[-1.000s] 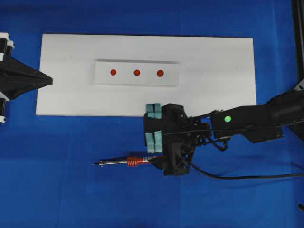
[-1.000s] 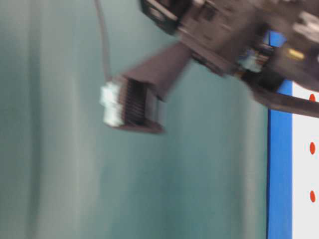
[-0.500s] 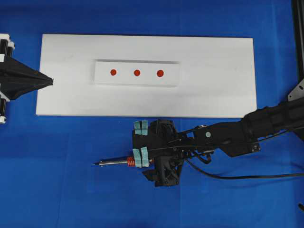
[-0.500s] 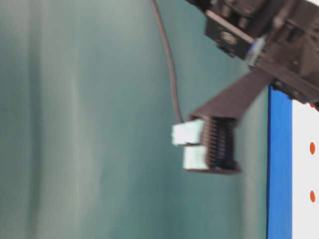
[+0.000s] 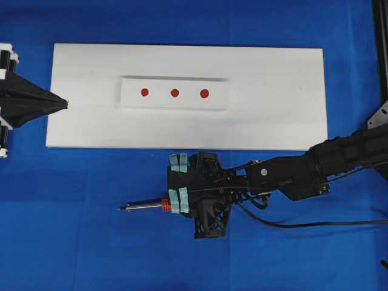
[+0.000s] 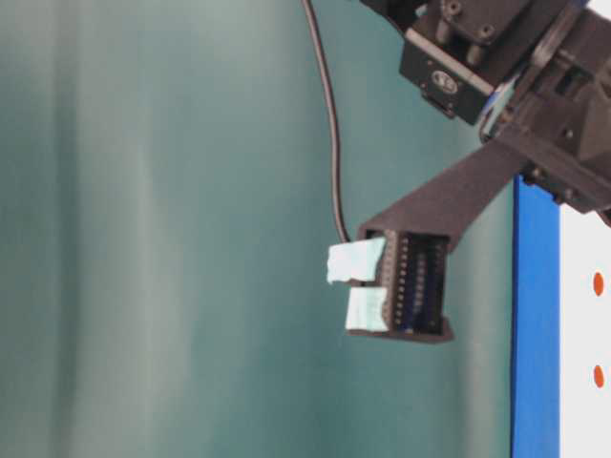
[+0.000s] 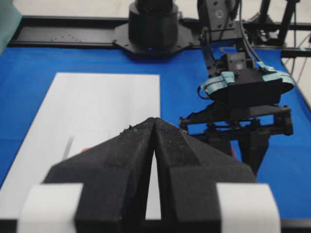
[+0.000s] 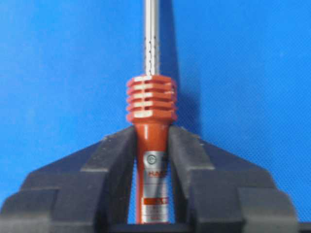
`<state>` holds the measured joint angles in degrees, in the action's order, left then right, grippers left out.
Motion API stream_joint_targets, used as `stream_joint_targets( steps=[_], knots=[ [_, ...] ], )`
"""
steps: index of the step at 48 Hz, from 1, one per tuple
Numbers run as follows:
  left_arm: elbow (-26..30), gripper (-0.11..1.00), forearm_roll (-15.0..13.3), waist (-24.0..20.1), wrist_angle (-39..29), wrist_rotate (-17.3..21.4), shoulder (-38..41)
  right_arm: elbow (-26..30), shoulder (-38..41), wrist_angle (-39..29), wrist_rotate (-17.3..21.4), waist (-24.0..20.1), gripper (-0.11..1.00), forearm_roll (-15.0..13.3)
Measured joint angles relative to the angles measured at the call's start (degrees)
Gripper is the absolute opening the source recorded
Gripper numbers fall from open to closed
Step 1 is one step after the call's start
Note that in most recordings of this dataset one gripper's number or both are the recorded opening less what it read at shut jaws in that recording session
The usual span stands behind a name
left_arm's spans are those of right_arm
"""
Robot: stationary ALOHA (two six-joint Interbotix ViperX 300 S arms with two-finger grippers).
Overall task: Touch the tip of the soldering iron to the mark.
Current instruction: 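Close the right gripper on the soldering iron's red handle and lift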
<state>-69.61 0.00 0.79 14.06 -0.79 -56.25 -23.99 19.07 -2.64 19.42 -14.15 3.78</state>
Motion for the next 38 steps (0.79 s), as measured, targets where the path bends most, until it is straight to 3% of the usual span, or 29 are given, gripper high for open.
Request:
stream_joint_targets(
  steps=[30,38],
  knots=[
    [0.09,0.0,0.0,-0.09,0.0,0.0,0.0,0.0,-0.09,0.0,-0.18,0.0,0.07,-0.18],
    [0.0,0.0,0.0,-0.09,0.0,0.0,-0.09,0.0,-2.99,-3.16,-0.35,0.0,0.07,-0.18]
  ],
)
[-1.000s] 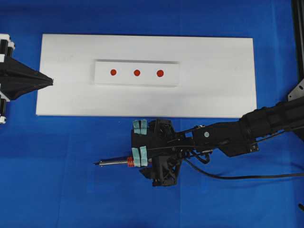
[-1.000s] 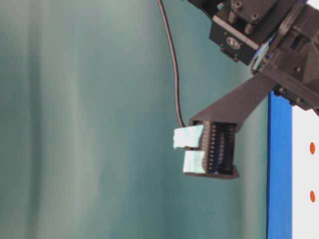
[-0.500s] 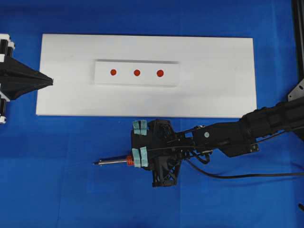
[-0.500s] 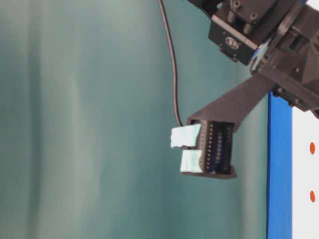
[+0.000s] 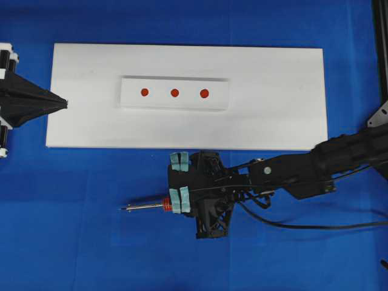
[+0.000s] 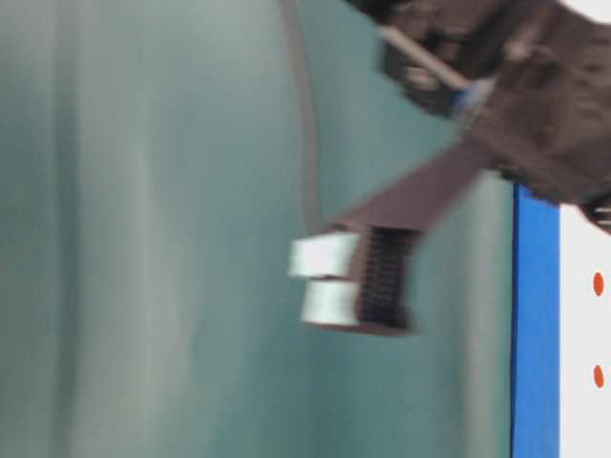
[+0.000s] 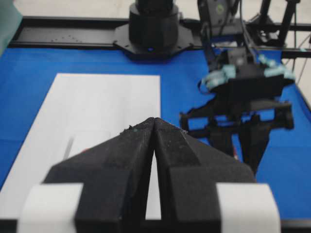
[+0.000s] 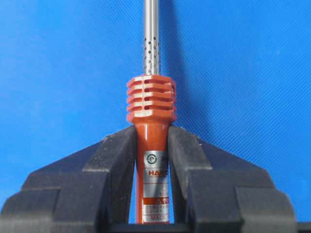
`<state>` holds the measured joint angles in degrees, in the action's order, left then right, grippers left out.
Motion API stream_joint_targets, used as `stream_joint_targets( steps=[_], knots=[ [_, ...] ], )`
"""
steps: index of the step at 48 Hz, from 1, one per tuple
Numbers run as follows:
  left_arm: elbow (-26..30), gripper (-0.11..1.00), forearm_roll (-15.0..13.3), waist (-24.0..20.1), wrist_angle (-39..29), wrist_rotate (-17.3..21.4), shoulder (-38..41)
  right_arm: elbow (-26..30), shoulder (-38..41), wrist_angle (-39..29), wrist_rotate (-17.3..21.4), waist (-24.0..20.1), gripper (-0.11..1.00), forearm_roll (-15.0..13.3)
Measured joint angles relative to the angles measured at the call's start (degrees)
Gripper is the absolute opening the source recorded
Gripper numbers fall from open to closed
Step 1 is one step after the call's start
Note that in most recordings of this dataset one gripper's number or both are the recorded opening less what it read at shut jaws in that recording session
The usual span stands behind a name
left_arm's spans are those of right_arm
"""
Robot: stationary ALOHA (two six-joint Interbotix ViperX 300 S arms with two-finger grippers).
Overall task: Touch the tip of the soldering iron to the mark.
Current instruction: 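Close the right gripper on the soldering iron's red handle and lift, then carry the iron over the strip, tip pointing left toward the dots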
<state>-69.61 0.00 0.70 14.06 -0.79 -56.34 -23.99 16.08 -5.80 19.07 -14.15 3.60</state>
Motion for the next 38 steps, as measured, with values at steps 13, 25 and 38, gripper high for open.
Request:
stream_joint_targets(
  steps=[13,25,38],
  knots=[
    [0.0,0.0,0.0,0.0,0.0,0.0,-0.09,-0.09,-9.67,-9.58,-0.09,0.09,0.07,-1.32],
    [0.09,0.0,0.0,0.0,0.0,0.0,-0.18,0.0,-13.8,-13.62,-0.09,0.26,0.07,-1.41],
    [0.0,0.0,0.0,0.0,0.09,0.0,-0.09,0.0,-13.8,-13.89,-0.09,0.18,0.07,-1.67]
  ],
)
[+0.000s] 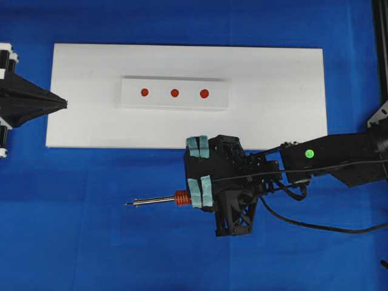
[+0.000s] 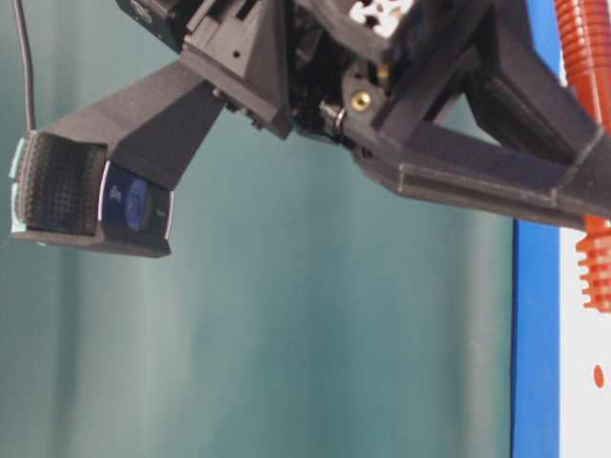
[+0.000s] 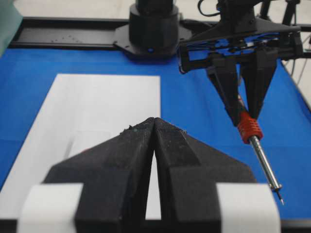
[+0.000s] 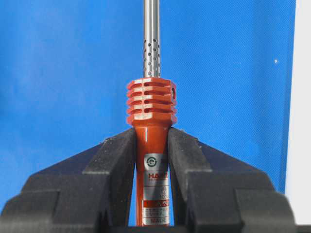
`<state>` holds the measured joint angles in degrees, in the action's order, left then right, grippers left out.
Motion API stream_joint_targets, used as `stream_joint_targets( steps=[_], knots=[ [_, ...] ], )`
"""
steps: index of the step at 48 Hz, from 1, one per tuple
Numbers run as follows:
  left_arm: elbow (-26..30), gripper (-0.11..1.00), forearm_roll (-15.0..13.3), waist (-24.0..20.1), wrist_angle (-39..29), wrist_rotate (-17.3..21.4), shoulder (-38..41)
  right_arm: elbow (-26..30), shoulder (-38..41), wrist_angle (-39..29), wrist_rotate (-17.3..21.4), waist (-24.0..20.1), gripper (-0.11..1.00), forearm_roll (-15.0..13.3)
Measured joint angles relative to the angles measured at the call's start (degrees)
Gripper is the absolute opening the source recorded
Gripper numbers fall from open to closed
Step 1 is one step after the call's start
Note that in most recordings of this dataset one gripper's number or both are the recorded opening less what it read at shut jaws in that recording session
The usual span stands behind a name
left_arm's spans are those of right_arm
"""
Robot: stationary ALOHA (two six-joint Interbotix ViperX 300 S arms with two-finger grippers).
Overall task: Touch the tip of the soldering iron to the mark.
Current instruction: 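Carry the iron over the strip, tip pointing left toward the dots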
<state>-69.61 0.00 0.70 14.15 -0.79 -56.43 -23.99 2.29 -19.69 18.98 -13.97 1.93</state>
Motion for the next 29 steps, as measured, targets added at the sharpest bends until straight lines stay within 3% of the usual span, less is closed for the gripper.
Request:
stream_joint_targets(
  steps=[14,29],
  knots=[
    [0.09,0.0,0.0,0.0,0.0,0.0,0.0,0.0,-2.29,-2.2,-0.18,2.37,0.07,-3.69],
    [0.09,0.0,0.0,0.0,0.0,0.0,-0.09,-0.97,-5.45,-6.77,-2.02,11.16,0.07,-8.61]
  ],
)
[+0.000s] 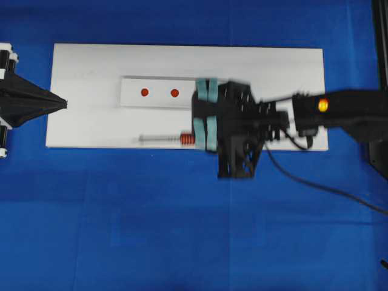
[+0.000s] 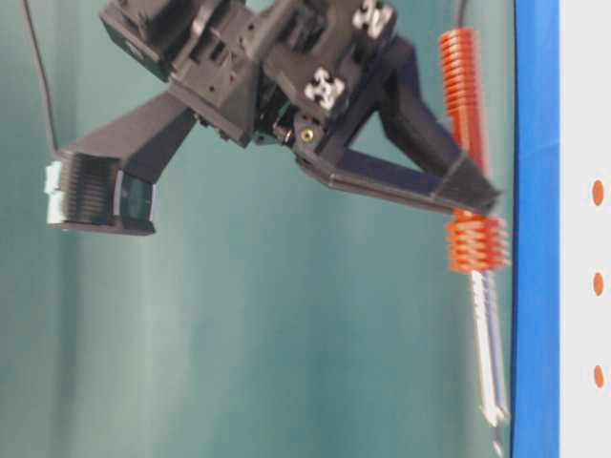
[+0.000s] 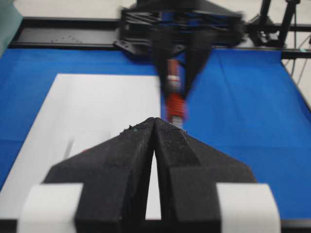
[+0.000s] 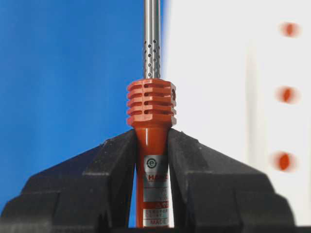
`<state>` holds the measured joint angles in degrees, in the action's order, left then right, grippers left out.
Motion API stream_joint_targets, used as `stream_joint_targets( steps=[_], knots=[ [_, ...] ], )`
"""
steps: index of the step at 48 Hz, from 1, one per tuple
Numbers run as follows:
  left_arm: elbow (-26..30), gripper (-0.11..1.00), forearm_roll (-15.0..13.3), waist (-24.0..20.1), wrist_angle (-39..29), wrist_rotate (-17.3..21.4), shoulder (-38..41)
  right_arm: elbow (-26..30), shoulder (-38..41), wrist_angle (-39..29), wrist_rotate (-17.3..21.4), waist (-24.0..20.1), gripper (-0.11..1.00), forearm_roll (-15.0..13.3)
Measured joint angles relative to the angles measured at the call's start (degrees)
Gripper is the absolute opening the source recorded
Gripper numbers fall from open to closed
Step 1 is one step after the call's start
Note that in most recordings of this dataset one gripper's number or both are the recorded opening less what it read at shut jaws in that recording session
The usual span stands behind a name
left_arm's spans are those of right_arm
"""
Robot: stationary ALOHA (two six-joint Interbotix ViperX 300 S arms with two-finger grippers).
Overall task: Touch the tip of the soldering iron to the mark.
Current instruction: 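Carry the iron over the strip, tip pointing left toward the dots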
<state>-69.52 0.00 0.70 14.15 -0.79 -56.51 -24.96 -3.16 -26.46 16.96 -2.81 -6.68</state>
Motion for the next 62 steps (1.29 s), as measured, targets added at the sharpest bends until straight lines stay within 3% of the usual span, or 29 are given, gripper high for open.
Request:
stream_joint_targets(
  steps=[21,33,50,62],
  knots=[
    [-0.09,0.0,0.0,0.0,-0.09,0.0,0.09,0.35,-0.62,-2.9,-10.2,11.6,0.07,-0.79],
    [-0.09,0.0,0.0,0.0,0.0,0.0,0.18,0.97,-0.62,-2.99,-12.83,15.56,0.07,-0.79],
    [-0.09,0.0,0.0,0.0,-0.09,0.0,0.18,1.05,-0.62,-3.6,-13.62,15.64,0.07,-0.79],
    [-0.09,0.0,0.0,0.0,-0.09,0.09,0.18,2.02,-0.62,-10.2,-13.89,15.64,0.07,-0.35]
  ],
)
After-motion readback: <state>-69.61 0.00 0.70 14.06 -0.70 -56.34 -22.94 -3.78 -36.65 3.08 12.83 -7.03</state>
